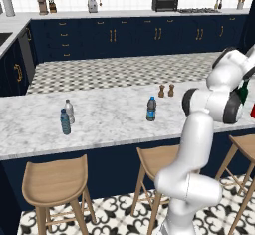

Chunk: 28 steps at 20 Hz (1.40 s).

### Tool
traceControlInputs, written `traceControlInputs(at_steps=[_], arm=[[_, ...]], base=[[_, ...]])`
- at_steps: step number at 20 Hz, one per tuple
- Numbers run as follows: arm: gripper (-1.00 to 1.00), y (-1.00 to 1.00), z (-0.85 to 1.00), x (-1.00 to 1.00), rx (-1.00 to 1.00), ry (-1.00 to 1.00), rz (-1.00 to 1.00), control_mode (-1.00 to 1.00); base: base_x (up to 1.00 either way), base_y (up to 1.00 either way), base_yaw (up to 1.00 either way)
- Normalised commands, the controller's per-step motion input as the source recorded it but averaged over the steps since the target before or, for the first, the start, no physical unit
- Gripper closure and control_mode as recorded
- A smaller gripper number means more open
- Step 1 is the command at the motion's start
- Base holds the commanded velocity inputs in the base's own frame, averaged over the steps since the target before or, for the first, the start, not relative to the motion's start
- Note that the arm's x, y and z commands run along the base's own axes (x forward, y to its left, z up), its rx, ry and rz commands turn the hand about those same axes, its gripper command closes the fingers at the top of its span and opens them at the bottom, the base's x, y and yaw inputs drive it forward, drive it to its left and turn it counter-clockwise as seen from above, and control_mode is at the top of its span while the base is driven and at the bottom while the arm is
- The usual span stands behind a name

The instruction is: Move the plastic bottles in the middle to the plastics group, and the glass bottles in the middle to the glass group.

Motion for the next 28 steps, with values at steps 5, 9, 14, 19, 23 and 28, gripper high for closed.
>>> traceControlInputs(at_steps=[5,9,14,19,23,28], arm=[[-1.00,0.81,0.00,-0.42,0.00,0.00,0.00,-1.00],[-1.00,0.99,0.00,-0.31,0.00,0.01,0.00,-1.00],[-1.00,1.00,0.00,-0.16,0.00,0.00,0.00,-1.00],[-1.00,1.00,0.00,0.11,0.00,0.14,0.00,-1.00],[-1.00,1.00,0.00,0.18,0.00,0.13,0.00,-1.00],[-1.00,1.00,0.00,0.14,0.00,0.09,0.00,-1.00]], base=[[0.00,0.00,0.00],[0.00,0.00,0.00],[0.00,0.00,0.00],[0.00,0.00,0.00],[0.00,0.00,0.00],[0.00,0.00,0.00]])
